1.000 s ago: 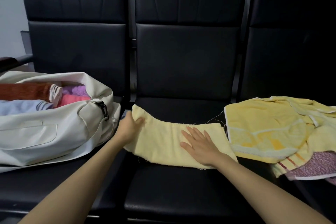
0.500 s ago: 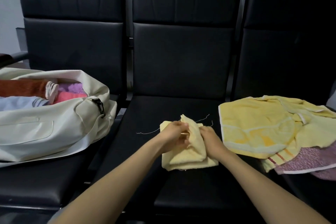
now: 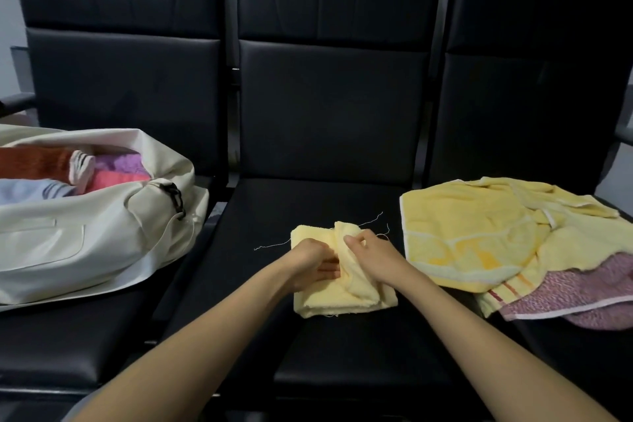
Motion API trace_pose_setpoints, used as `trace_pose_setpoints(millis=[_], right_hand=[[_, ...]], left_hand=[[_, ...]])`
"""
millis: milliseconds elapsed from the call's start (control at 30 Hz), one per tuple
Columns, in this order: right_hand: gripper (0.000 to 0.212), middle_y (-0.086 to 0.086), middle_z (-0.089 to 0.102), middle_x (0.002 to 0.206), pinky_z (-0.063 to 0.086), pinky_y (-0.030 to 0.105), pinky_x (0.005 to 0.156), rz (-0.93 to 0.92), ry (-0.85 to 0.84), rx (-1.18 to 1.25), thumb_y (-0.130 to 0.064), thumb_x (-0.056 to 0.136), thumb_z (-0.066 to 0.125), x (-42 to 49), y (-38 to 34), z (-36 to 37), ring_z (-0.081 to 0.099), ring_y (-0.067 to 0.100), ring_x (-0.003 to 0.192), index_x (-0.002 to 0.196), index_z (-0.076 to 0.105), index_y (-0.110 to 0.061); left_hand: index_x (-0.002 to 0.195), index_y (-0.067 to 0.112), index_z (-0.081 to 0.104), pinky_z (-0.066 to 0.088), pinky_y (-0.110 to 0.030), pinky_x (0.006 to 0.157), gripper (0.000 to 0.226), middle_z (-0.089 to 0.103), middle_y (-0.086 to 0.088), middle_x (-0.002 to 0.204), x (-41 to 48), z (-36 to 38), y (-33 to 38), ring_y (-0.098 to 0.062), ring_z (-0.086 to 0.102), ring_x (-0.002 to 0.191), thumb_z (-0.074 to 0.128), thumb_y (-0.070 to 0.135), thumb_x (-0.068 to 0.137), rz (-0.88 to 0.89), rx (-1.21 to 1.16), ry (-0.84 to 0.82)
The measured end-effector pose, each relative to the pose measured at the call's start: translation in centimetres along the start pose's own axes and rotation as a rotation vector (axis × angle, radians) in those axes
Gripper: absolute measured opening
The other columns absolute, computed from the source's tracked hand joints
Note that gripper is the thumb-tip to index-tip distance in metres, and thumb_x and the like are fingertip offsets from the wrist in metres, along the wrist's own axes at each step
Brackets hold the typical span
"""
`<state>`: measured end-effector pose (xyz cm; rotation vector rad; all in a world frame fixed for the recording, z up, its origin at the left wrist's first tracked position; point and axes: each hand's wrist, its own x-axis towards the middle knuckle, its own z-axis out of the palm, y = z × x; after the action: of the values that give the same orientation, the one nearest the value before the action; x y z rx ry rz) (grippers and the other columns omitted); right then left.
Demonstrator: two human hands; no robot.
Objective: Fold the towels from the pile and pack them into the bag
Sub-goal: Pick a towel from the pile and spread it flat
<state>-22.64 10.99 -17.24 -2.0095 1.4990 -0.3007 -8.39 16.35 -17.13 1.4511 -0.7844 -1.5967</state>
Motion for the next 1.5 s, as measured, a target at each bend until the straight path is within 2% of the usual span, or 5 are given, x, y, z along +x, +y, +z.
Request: trace_pose_setpoints(millis=[367,733,1033,1367,1500], right_hand=[[0.044,0.004,0.06,0.055,0.049,0.026,0.053,0.161,-0.153,1.2,-0.044,0.1,0.042,0.6,-1.4,-0.4,0.059,0.014,0.051,0.091,0.067,-0.009],[0.043,0.002,0.063,0.113,0.054,0.034,0.081,0.1,-0.019,0.318,-0.014,0.088,0.062,-0.6,2.2,-1.6,0.063,0.018,0.098,0.128,0.047,-0.017],[0.068,0.003,0.054,0.134,0.052,0.034,0.088,0.062,-0.061,0.418,0.001,0.091,0.047,0.3,2.4,-2.0,0.058,0.02,0.108,0.151,0.024,-0.022],[0.051,0.009,0.031,0.145,0.042,0.032,0.084,-0.062,-0.016,-0.395,-0.016,0.097,0.04,-0.5,2.3,-1.0,0.045,0.027,0.121,0.146,0.026,-0.018],[0.045,0.001,0.018,0.158,0.022,0.033,0.114,-0.318,0.149,-0.479,-0.029,0.104,0.031,-0.4,1.5,-0.6,0.014,0.02,0.144,0.147,0.033,-0.019]], left_hand=[[0.101,0.003,0.058,0.048,-0.023,0.059,0.016,0.058,-0.006,0.074,-1.0,2.4,3.0,-0.013,0.054,0.064,0.042,-0.001,0.097,0.283,-0.143,-0.034],[0.132,0.008,0.052,0.042,-0.025,0.093,0.038,0.054,-0.009,0.132,-0.1,0.0,0.9,-0.023,0.052,0.12,0.038,0.008,0.096,0.393,0.893,0.301],[0.14,0.018,0.038,0.021,-0.041,0.111,0.044,0.023,-0.003,0.154,-1.3,-3.4,-2.2,-0.026,0.014,0.142,0.029,0.039,0.102,0.329,1.436,0.334],[0.135,0.003,0.037,0.025,-0.04,0.107,0.058,0.034,-0.011,0.141,-1.0,-3.8,-3.7,-0.026,0.029,0.13,0.021,0.045,0.1,0.144,1.481,0.541],[0.13,0.007,0.039,0.024,-0.038,0.107,0.059,0.034,-0.009,0.136,-0.8,-3.2,-2.9,-0.027,0.03,0.126,0.036,0.054,0.095,0.094,1.295,0.618]])
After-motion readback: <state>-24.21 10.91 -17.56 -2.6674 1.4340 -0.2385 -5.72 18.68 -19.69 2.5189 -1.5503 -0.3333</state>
